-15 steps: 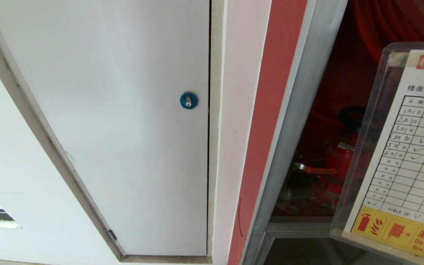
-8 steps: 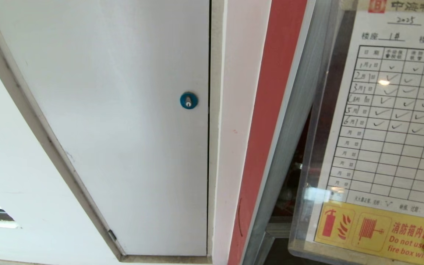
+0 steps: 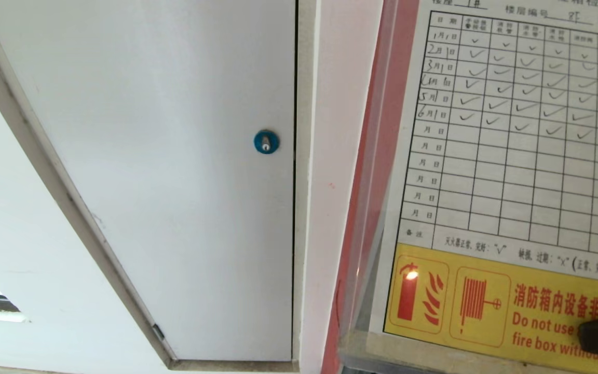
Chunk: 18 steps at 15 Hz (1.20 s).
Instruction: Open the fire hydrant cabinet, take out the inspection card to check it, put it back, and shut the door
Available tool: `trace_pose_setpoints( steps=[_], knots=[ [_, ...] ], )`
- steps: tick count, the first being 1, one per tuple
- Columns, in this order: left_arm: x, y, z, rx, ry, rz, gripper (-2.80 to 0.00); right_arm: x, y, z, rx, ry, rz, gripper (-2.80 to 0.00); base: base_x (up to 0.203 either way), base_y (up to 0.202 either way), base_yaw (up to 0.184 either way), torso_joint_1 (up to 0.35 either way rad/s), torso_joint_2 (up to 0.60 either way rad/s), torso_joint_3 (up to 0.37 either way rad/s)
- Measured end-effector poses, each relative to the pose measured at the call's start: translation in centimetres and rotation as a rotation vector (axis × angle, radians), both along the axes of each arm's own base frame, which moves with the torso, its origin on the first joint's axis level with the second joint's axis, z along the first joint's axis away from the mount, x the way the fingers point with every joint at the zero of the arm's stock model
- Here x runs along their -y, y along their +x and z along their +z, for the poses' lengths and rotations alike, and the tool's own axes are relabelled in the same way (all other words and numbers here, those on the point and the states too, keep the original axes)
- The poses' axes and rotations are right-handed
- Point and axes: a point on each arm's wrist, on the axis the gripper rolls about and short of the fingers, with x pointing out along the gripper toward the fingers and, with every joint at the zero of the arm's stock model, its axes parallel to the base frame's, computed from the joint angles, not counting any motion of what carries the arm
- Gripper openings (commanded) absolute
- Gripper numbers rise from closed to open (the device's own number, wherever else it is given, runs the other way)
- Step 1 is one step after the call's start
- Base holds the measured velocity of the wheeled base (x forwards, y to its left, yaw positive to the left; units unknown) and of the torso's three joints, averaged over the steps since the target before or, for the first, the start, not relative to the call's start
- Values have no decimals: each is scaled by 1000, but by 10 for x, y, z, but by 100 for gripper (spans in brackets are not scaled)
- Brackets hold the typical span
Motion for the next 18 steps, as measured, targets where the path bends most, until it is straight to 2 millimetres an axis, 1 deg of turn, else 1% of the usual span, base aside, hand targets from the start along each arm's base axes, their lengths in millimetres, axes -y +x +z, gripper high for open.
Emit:
trace_pose_setpoints(
  steps=[2,4,6,9,13,18],
  knots=[
    [0,0,0,0,0,0,-280,-2,1,-1,-65,16,1,-280,0,0,0,0,0,0],
    [0,0,0,0,0,0,-280,-3,2,-3,-70,17,6,-280,0,0,0,0,0,0],
    [0,0,0,0,0,0,-280,-7,5,-14,-71,-7,22,-280,0,0,0,0,0,0],
    [0,0,0,0,0,0,-280,-13,11,-36,8,-62,43,-280,0,0,0,0,0,0],
    [0,0,0,0,0,0,-280,-18,13,-46,60,-89,80,-280,0,0,0,0,0,0],
    [0,0,0,0,0,0,-280,-23,17,-57,71,-118,99,-280,0,0,0,0,0,0]
  ],
)
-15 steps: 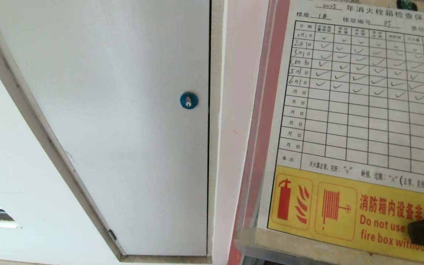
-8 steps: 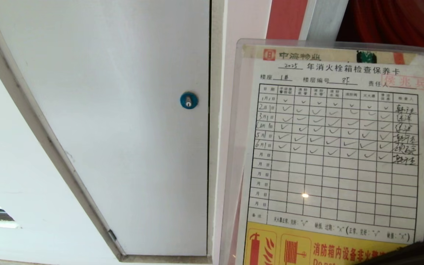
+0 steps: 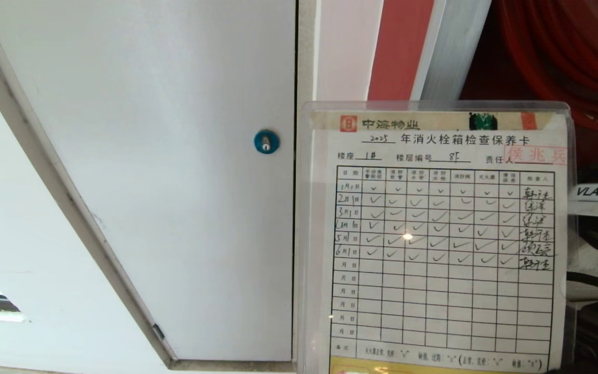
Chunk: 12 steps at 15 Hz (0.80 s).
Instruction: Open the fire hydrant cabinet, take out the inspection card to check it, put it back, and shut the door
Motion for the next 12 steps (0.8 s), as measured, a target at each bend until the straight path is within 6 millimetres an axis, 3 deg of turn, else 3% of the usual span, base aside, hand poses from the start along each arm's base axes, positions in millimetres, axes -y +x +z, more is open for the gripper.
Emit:
trace_pose_setpoints(
  steps=[12],
  knots=[
    [0,0,0,0,0,0,-280,-3,-1,-6,-5,-14,21,-280,0,0,0,0,0,0]
  ],
)
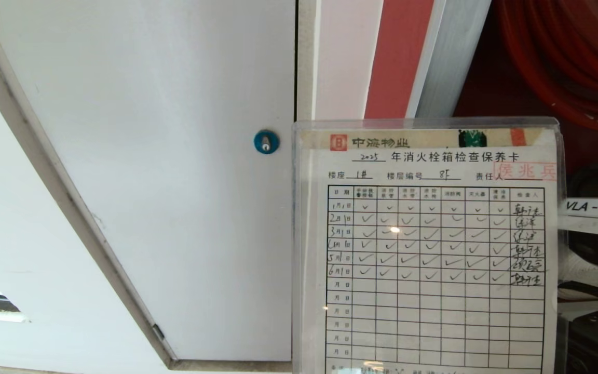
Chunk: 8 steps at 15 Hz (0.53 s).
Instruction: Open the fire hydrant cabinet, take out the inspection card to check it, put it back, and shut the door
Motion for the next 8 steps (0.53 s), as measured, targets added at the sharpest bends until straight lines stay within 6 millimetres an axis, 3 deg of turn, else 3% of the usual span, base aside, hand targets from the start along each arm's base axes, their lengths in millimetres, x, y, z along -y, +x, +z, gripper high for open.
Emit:
trace_pose_setpoints(
  steps=[8],
  knots=[
    [0,0,0,0,0,0,-280,-1,-2,1,3,3,15,-280,0,0,0,0,0,0]
  ],
)
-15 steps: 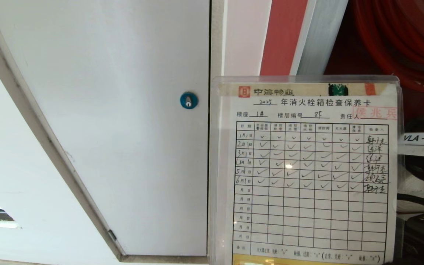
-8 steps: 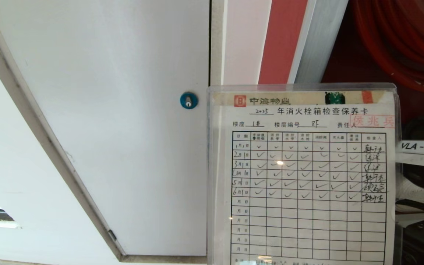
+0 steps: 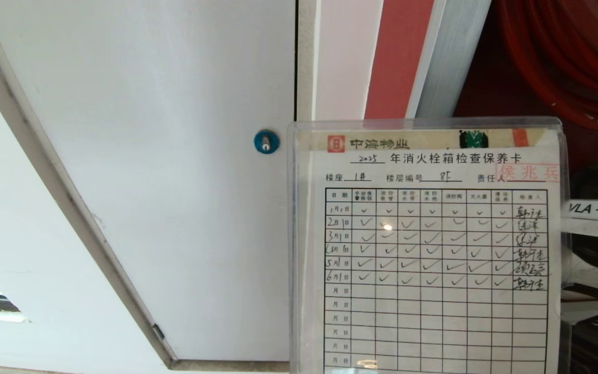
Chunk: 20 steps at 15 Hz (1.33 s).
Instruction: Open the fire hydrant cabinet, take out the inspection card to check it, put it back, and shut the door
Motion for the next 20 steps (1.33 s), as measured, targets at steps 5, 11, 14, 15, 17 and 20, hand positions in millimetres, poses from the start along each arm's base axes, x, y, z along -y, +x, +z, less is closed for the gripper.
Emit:
trace_pose_setpoints(
  steps=[5,11,14,15,17,20],
  knots=[
    [0,0,0,0,0,1,-280,3,-5,7,19,19,4,-280,0,0,0,0,0,0],
    [0,0,0,0,0,0,-280,9,-15,15,56,49,13,-280,0,0,0,0,0,0],
    [0,0,0,0,0,0,-280,11,-21,18,71,62,31,-280,0,0,0,0,0,0],
    [0,0,0,0,0,1,-280,11,-22,19,75,65,39,-280,0,0,0,0,0,0],
    [0,0,0,0,0,0,-280,11,-25,19,77,68,50,-280,0,0,0,0,0,0],
    [0,0,0,0,0,0,-280,11,-26,20,80,70,53,-280,0,0,0,0,0,0]
  ],
)
